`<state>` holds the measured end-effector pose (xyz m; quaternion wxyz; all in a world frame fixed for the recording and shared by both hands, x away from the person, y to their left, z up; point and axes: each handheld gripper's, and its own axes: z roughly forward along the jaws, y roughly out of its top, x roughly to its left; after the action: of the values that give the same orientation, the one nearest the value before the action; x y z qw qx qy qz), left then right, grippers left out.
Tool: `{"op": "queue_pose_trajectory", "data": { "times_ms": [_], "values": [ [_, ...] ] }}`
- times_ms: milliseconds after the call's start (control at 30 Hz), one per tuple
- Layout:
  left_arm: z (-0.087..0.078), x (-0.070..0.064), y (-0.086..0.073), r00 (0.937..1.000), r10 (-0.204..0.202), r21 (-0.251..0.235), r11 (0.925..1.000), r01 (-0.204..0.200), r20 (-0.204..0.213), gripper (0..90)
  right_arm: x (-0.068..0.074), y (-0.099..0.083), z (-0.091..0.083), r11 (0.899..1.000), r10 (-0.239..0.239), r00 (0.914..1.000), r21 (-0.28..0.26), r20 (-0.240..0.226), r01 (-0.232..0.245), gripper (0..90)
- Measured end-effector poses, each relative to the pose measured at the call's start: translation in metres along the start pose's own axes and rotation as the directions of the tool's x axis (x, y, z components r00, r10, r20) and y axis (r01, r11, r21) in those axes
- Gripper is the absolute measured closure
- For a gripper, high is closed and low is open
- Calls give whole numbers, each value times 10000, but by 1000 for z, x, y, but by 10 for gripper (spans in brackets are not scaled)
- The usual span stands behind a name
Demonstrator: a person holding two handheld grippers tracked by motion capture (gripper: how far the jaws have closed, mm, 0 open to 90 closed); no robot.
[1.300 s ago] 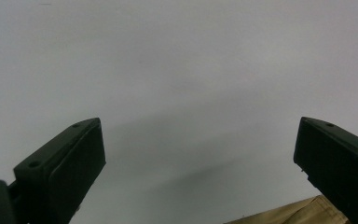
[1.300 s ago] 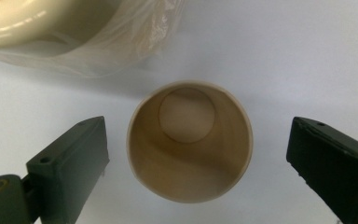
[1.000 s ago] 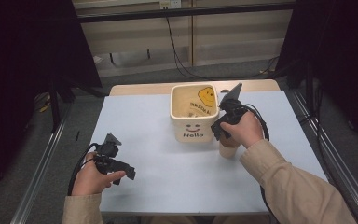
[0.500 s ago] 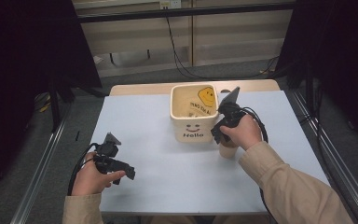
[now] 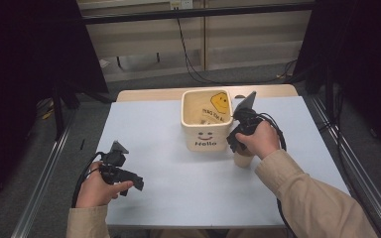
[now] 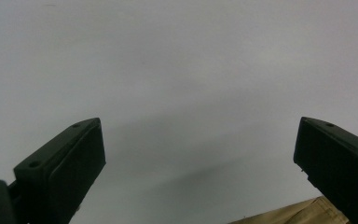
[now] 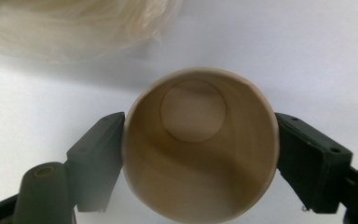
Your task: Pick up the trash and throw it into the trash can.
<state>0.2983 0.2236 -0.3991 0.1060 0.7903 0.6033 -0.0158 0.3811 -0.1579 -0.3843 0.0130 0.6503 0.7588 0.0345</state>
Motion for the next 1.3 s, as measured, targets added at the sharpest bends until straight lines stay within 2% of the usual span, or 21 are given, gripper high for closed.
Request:
{"op": "queue_pose_trajectory", "data": {
  "times_ms": [100, 167, 233, 300, 333, 533, 633, 767, 967, 1133, 1200, 1300],
  "values": [
    [0, 0, 0, 10000, 88, 70, 9999, -88, -1, 19, -4, 0, -6, 9999, -60, 10000, 97, 34, 60, 210],
    [1, 0, 1, 9999, 31, -59, 10000, -32, -127, 19, -5, 0, -12, 10000, -39, 10000, 56, 77, 39, 211],
    [2, -1, 1, 10000, -73, -19, 10000, 73, -22, 19, -6, 1, -19, 9999, -80, 10000, 88, 15, 80, 212],
    [2, 0, 1, 9999, 117, 35, 9999, -117, -121, 19, -9, 2, -30, 9999, -113, 9999, 40, -35, 113, 213],
    [3, 0, 1, 9996, 217, 8, 9998, -217, -205, 19, -9, 2, -30, 9999, -113, 9999, 40, -35, 113, 213],
    [4, -1, 1, 9998, 173, 126, 9998, -172, -106, 21, -12, 6, -56, 9994, -267, 9996, 240, 43, 266, 218],
    [4, -2, 1, 9999, 114, 158, 9998, -114, -18, 21, -12, 7, -63, 9989, -338, 9994, 319, 35, 337, 220],
    [4, -2, 1, 9999, 110, 166, 9998, -110, 27, 22, -11, 11, -82, 9982, -430, 9990, 416, -120, 435, 221],
    [3, 0, 2, 9998, 195, 184, 9996, -195, 6, 21, -9, 16, -96, 9975, -583, 9983, 391, -84, 586, 222],
    [3, -2, 1, 9998, 89, 89, 9999, -90, 158, 22, -5, 24, -114, 9959, -729, 9973, 522, -91, 732, 223],
    [2, -2, 1, 9998, 211, 180, 9996, -212, 54, 22, -5, 25, -117, 9958, -761, 9970, 496, -142, 767, 224],
    [1, -2, 1, 9998, 213, 77, 9997, -213, 30, 22, -4, 30, -131, 9963, -713, 9974, 481, -133, 718, 225]
  ]
}}
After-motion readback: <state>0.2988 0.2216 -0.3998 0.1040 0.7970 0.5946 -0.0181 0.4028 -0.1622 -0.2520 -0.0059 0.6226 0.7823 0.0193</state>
